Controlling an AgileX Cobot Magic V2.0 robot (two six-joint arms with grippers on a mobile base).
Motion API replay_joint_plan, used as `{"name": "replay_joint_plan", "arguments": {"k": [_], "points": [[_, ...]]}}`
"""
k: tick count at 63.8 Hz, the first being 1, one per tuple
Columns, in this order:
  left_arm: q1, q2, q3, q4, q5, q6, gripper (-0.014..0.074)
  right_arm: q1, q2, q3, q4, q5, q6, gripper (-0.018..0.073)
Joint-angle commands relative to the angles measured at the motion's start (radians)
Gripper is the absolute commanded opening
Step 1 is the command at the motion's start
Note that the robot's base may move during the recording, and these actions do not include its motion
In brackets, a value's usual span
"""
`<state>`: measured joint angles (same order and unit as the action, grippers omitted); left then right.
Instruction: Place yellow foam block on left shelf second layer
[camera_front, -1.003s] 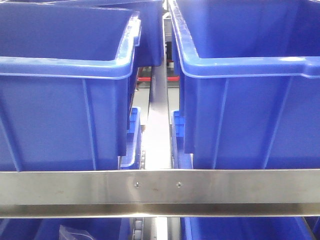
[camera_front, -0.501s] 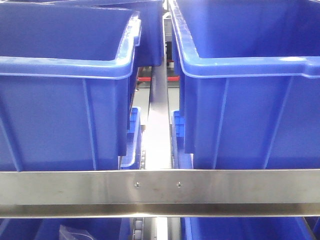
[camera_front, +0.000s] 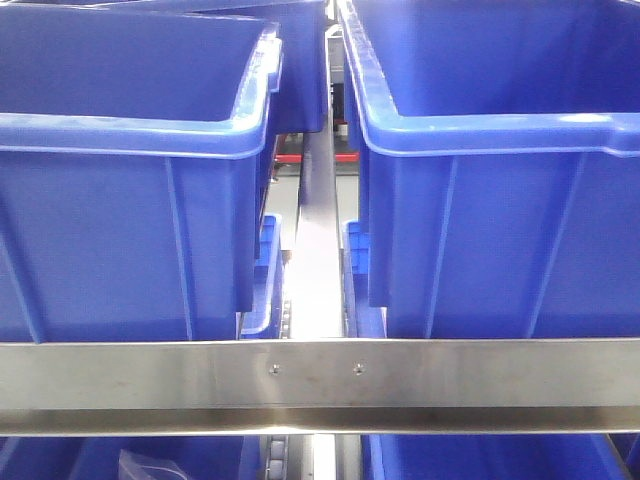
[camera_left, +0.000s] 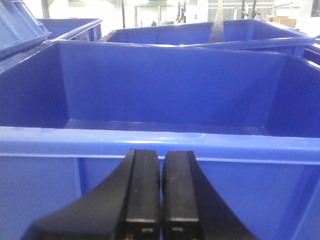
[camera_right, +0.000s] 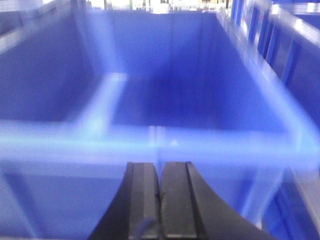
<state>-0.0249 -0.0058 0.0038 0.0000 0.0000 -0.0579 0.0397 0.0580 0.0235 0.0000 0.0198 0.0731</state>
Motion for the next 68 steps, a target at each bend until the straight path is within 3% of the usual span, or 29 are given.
{"name": "replay_joint_plan", "arguments": {"k": [1, 68], "points": [[0.0, -0.018, 0.027, -0.006, -0.081, -0.003, 0.0124, -0.004, -0.065, -0.015, -0.015, -0.043, -0.008, 0.0057], [0.0, -0.018, 0.027, -0.006, -0.081, -0.003, 0.0124, -0.005, -0.081, -0.015, -0.016, -0.052, -0.008, 0.0057]]}}
